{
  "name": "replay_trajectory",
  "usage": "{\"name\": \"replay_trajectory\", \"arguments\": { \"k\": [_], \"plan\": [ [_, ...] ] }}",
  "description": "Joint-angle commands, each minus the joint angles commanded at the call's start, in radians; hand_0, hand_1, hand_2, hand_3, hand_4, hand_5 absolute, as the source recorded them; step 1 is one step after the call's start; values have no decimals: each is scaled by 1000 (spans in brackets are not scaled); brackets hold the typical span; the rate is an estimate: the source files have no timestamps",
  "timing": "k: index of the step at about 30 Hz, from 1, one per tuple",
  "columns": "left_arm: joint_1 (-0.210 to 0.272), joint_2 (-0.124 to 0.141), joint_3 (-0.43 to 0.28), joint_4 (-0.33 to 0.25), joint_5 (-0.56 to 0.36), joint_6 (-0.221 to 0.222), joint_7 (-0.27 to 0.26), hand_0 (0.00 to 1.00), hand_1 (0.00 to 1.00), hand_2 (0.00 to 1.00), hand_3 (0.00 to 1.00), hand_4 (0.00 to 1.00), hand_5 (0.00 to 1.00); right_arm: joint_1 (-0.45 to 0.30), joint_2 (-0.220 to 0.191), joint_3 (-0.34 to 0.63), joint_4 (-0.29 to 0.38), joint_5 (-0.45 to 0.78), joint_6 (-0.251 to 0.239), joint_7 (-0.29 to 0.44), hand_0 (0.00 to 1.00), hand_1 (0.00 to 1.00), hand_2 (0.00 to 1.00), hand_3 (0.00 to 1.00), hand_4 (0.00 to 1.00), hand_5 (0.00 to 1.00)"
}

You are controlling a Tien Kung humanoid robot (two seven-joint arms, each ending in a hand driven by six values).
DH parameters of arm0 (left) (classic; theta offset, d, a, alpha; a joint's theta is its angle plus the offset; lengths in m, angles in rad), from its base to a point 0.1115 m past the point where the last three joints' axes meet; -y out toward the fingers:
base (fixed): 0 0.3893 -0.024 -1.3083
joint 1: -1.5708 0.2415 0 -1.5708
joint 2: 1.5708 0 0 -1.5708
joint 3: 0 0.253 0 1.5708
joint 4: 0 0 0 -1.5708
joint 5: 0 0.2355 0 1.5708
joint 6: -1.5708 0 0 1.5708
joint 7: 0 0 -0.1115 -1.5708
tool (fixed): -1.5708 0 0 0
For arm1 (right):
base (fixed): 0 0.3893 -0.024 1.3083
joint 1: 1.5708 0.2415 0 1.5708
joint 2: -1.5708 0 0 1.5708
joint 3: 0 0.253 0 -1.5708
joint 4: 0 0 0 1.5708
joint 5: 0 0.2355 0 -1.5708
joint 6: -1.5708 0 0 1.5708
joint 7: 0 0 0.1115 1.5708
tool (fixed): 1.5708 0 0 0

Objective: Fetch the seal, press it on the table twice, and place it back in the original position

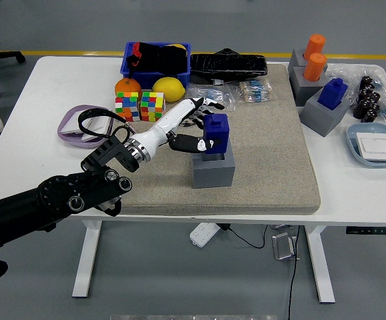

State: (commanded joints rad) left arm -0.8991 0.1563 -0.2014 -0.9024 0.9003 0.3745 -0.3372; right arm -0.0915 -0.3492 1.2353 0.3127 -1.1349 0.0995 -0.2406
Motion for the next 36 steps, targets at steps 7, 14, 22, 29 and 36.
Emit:
{"name": "replay_trajectory", "arguments": {
  "k": [7, 14, 22, 29, 36],
  "plan": [
    [4, 0, 10, 9, -6, 0, -2, 480, 409, 375, 763, 667, 2, 0, -2, 0, 0, -1, 0, 0, 771, 685, 694, 628, 707, 358],
    [9, -2, 11, -4, -9, -1, 0, 480, 412, 376, 763, 670, 2, 0, -3, 1, 1, -2, -1, -1, 772, 685, 694, 629, 707, 358],
    [14, -10, 23, 9, -9, 1, -3, 482, 412, 376, 763, 670, 2, -1, 0, -1, 1, 0, 0, 0, 772, 685, 694, 629, 707, 358],
    [9, -12, 27, 19, -4, 2, -3, 481, 412, 377, 763, 671, 2, 0, -5, -4, 2, 0, 0, -1, 772, 685, 694, 629, 707, 357],
    [5, -16, 31, 26, -8, 8, -9, 481, 413, 378, 763, 671, 2, 1, -4, -2, 2, 1, 0, -1, 773, 685, 694, 629, 708, 358]
  ]
}}
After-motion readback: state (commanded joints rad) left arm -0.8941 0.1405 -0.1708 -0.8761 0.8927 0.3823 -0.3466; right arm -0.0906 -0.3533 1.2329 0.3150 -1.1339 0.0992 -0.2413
